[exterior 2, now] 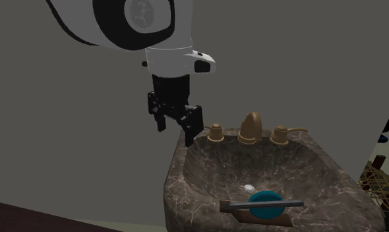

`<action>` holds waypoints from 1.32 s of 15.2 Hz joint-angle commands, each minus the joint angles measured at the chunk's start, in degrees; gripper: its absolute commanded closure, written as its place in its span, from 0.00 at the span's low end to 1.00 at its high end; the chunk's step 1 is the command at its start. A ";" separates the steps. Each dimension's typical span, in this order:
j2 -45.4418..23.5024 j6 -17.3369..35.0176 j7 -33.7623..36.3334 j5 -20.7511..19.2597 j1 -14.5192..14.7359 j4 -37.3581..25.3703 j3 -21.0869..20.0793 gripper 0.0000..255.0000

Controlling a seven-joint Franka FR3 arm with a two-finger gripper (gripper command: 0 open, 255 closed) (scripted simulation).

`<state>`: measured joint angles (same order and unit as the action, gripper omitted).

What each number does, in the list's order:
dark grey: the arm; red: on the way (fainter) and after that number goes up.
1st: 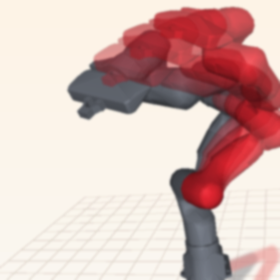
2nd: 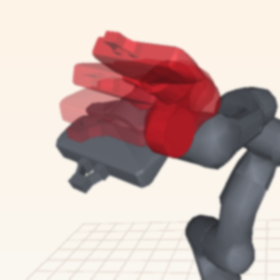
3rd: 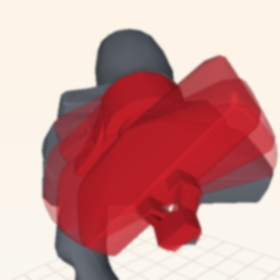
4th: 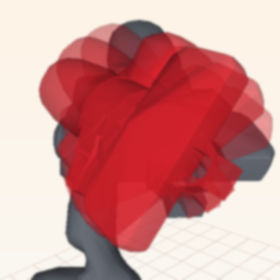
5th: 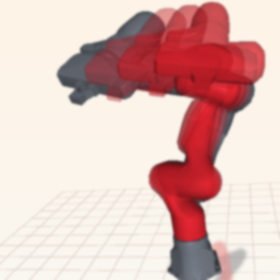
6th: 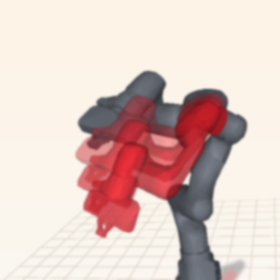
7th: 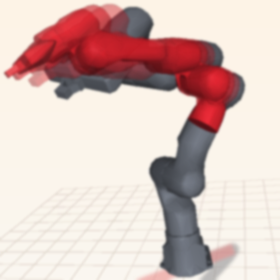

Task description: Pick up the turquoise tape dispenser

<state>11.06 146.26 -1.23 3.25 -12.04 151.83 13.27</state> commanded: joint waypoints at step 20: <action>-41.69 26.35 -16.36 30.74 -18.72 -21.38 -6.38 0.00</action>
<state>-29.27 172.08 -17.64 33.40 -30.11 131.61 7.33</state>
